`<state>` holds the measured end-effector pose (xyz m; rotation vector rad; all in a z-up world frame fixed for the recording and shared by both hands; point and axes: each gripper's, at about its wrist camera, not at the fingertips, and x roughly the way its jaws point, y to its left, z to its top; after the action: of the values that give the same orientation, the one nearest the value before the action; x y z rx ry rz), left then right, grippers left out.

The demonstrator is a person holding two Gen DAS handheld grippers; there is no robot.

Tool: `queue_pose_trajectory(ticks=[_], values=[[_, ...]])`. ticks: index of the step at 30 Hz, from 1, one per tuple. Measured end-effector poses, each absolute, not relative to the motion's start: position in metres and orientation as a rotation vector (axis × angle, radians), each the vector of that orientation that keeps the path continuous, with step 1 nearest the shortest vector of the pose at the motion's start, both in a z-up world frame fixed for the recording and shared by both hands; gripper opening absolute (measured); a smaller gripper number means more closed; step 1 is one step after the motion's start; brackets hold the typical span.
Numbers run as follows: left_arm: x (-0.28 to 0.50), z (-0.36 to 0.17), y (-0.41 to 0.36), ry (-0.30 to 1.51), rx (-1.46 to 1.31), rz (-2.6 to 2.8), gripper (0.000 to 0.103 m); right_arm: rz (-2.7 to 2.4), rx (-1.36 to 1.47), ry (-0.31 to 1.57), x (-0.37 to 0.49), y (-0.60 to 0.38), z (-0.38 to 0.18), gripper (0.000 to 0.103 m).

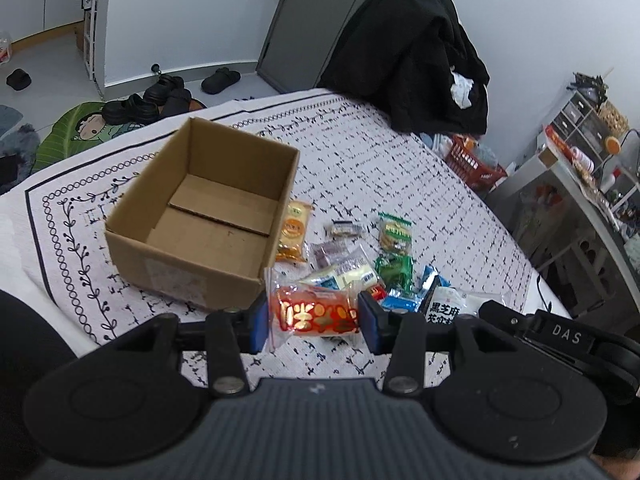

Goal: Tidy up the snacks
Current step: 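Carry the red-orange packet in the left tool while the right tool carries the white packet over the box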

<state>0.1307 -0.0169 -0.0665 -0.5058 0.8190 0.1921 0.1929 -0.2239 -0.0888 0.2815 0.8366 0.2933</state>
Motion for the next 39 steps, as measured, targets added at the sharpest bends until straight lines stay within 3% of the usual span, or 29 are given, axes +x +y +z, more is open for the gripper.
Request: queue_pose_trajectory(ticks=[39], values=[[0.151,-0.094,0.103,0.856,-0.692,0.258,0.045,0.369,0.215,0.896,0.223,-0.088,-0.072,0.011]])
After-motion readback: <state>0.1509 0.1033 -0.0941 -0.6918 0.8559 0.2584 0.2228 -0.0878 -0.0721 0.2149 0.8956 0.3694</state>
